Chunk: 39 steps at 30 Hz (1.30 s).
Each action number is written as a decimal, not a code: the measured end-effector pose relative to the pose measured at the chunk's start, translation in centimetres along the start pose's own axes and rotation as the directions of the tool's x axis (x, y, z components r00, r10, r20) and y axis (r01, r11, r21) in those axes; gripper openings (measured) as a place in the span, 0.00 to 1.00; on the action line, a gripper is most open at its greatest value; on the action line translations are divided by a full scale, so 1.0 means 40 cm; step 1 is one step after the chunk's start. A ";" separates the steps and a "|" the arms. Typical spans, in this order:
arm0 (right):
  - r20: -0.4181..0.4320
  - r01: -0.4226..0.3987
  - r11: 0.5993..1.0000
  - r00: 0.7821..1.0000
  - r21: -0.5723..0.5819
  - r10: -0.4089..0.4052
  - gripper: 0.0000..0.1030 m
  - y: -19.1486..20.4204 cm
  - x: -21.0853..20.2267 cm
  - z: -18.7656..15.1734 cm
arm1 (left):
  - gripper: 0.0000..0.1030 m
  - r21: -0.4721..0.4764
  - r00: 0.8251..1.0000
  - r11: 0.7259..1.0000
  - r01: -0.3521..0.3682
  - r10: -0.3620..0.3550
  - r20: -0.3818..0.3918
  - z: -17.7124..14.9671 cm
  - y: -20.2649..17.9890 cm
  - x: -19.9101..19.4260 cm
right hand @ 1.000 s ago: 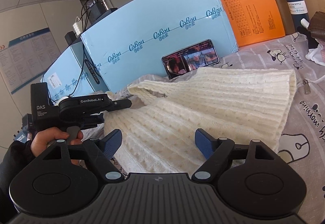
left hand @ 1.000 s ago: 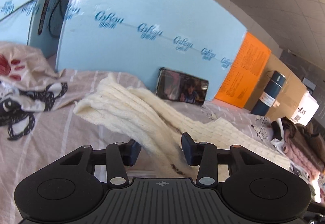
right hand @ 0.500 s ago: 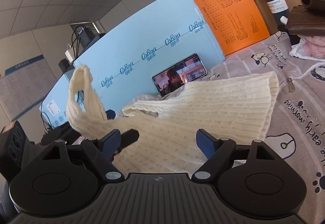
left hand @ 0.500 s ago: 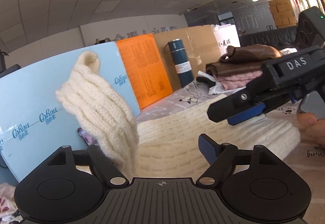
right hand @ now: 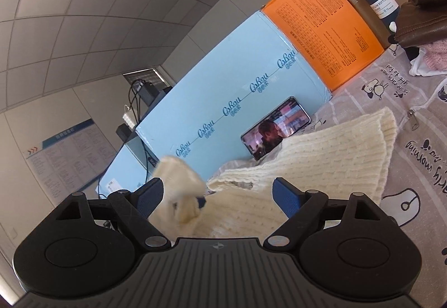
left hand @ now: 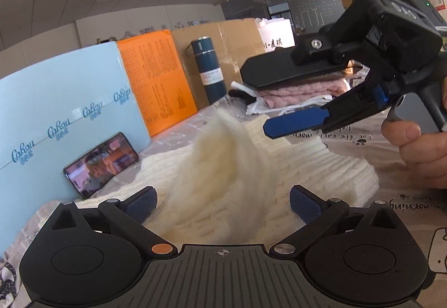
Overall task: Fold clothes
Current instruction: 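Fold the lifted straps with the left gripper over the vest body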
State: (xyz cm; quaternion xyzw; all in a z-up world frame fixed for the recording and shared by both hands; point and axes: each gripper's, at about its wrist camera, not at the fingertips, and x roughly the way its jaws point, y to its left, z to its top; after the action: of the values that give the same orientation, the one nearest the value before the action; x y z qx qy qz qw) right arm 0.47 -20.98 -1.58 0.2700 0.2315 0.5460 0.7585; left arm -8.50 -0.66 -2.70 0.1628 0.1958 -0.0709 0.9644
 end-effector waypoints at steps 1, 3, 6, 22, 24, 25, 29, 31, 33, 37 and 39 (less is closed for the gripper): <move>-0.010 0.001 1.000 1.000 -0.008 -0.001 0.82 0.003 0.004 -0.001 | 0.99 -0.004 1.000 1.000 0.005 -0.005 -0.006 -0.002 0.002 0.004; -0.035 0.027 0.999 0.999 -0.028 -0.028 0.82 0.010 0.017 -0.005 | 0.99 -0.022 1.000 1.000 0.006 -0.006 0.000 -0.003 0.011 0.005; -0.070 0.068 0.996 0.995 -0.051 -0.071 0.82 0.011 0.034 -0.014 | 0.99 -0.038 1.000 0.999 0.001 0.000 0.010 -0.007 0.019 -0.001; -0.063 0.133 0.984 0.988 -0.120 -0.141 0.69 0.020 0.042 -0.038 | 1.00 -0.007 0.998 0.999 -0.052 0.052 0.042 -0.047 0.089 -0.118; -0.050 0.127 0.986 0.990 -0.112 -0.134 0.69 0.019 0.038 -0.036 | 1.00 -0.035 0.995 0.995 -0.095 0.095 0.022 -0.050 0.095 -0.101; -0.043 0.121 0.987 0.991 -0.107 -0.126 0.66 0.019 0.036 -0.035 | 1.00 -0.046 0.992 0.991 -0.128 0.128 0.006 -0.051 0.095 -0.089; -0.016 0.097 0.991 0.995 -0.095 -0.099 0.55 0.020 0.028 -0.031 | 1.00 -0.002 0.970 0.971 -0.239 0.239 -0.039 -0.043 0.072 -0.043; 0.000 0.081 0.993 0.997 -0.089 -0.081 0.55 0.020 0.021 -0.030 | 1.00 0.016 0.969 0.970 -0.244 0.245 -0.039 -0.035 0.060 -0.032; 0.010 0.064 0.995 0.998 -0.082 -0.064 0.55 0.020 0.016 -0.028 | 1.00 0.026 0.977 0.978 -0.209 0.210 -0.035 -0.031 0.049 -0.029; 0.017 0.027 0.996 1.000 -0.084 -0.026 0.57 0.026 0.009 -0.028 | 1.00 0.017 0.988 0.988 -0.154 0.154 -0.022 -0.027 0.039 -0.034; 0.015 0.014 0.996 1.000 -0.090 -0.013 0.58 0.030 0.008 -0.029 | 1.00 -0.034 0.995 0.994 -0.100 0.099 -0.012 -0.024 0.050 -0.042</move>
State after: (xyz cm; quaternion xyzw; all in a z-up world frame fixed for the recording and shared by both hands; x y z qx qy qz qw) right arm -1.00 -20.18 -1.67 0.2377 0.2030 0.5488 0.7753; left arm -9.97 1.68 -2.29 0.1559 0.1936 -0.0184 0.9684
